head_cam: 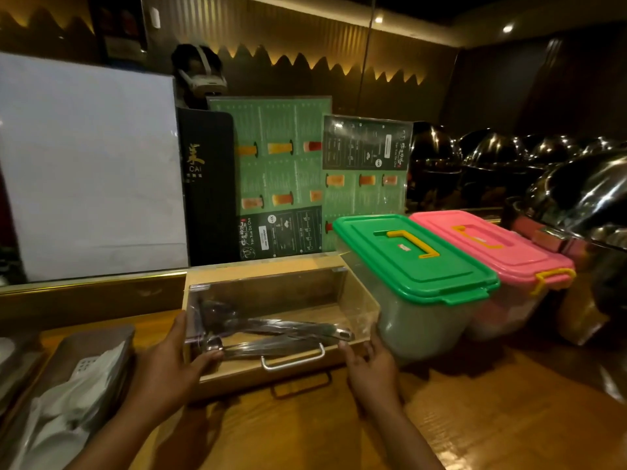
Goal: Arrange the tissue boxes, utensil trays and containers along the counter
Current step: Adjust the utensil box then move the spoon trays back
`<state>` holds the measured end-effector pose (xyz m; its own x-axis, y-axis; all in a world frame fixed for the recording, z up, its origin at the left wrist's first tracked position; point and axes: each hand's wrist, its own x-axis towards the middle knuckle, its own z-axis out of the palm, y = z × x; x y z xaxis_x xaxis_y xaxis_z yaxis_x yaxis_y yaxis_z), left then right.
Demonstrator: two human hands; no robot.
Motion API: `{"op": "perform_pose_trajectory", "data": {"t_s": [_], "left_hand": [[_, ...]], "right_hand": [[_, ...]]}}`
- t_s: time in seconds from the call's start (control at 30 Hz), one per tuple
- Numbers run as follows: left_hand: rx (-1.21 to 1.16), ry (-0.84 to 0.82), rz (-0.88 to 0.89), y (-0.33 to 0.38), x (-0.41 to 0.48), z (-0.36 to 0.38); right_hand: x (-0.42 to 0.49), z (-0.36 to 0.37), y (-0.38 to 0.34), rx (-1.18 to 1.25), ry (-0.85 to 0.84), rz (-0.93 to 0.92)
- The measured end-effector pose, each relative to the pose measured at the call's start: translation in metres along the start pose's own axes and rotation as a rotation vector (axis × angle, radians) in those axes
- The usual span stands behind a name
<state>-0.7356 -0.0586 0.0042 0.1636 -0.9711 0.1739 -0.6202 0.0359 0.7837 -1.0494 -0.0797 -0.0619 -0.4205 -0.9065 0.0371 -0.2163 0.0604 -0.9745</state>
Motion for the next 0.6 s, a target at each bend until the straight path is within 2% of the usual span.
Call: {"op": "perform_pose_trajectory", "data": {"t_s": [0.13,0.23,0.6], "left_hand": [[0.025,0.009,-0.021,-0.009,0.018,0.007],[0.041,0.009,-0.011,-0.012,0.029,0.009],[0.026,-0.015,0.014,-0.021,0.04,0.012]], "right_hand": [[0.016,0.002,-0.004,-0.008,-0.104,0.036],[0.025,0.009,-0.001,-0.089,-0.105,0.036],[0.03,0.013,0.006,-0.123,-0.096,0.001]]}}
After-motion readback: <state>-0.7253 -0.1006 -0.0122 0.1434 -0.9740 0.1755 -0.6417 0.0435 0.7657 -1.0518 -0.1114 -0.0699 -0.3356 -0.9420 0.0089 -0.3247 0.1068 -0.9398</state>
